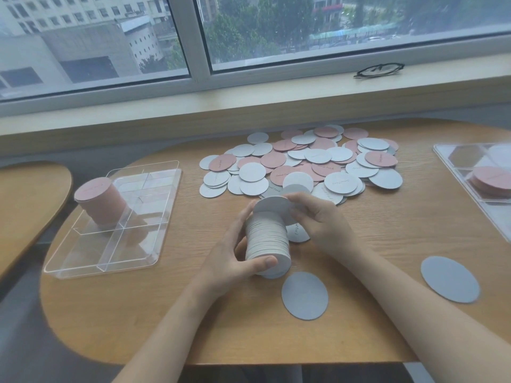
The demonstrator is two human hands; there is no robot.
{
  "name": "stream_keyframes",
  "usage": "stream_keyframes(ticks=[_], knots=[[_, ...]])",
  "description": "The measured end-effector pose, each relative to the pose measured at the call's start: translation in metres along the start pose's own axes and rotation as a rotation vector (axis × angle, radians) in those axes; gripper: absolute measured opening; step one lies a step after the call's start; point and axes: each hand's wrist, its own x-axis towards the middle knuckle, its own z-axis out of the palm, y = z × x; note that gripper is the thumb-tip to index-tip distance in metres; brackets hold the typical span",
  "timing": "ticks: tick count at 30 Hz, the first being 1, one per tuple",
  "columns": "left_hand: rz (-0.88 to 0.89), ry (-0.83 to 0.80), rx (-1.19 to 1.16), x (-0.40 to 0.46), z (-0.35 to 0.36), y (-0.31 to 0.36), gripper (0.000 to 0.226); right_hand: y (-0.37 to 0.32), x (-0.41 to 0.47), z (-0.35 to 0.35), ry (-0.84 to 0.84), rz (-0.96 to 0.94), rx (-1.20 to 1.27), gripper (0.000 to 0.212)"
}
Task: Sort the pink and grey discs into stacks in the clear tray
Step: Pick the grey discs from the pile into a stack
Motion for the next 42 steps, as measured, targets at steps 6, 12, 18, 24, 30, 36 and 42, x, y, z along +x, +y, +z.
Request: stream_keyframes(ticks=[6,12,18,24,30,36,42], knots=[[0.026,0.019,0.015,0.0,0.001,0.0,0.093,-0.005,-0.002,0.003,-0.087,-0.026,-0.079,0.04],[0.025,0.038,0.017,0.001,0.002,-0.001,0.09,0.003,0.0,-0.005,0.094,-0.044,-0.225,0.035],[0.015,0.037,0.044,0.001,0.0,-0.006,0.086,0.005,0.0,-0.001,0.087,-0.05,-0.232,0.026],[0.018,0.012,0.061,0.002,0.0,-0.008,0.091,0.01,-0.001,0.005,-0.085,-0.135,-0.29,0.041],[0.017,0.029,0.109,0.003,0.003,-0.005,0.099,0.011,0.001,0.008,-0.004,-0.305,-0.522,0.051],[0.052,0.022,0.316,0.005,0.007,-0.005,0.108,0.012,-0.001,0.008,-0.234,-0.246,-0.593,0.067],[0.068,0.021,0.321,0.005,0.007,-0.006,0.107,0.021,0.006,-0.007,-0.142,-0.183,-0.434,0.064]])
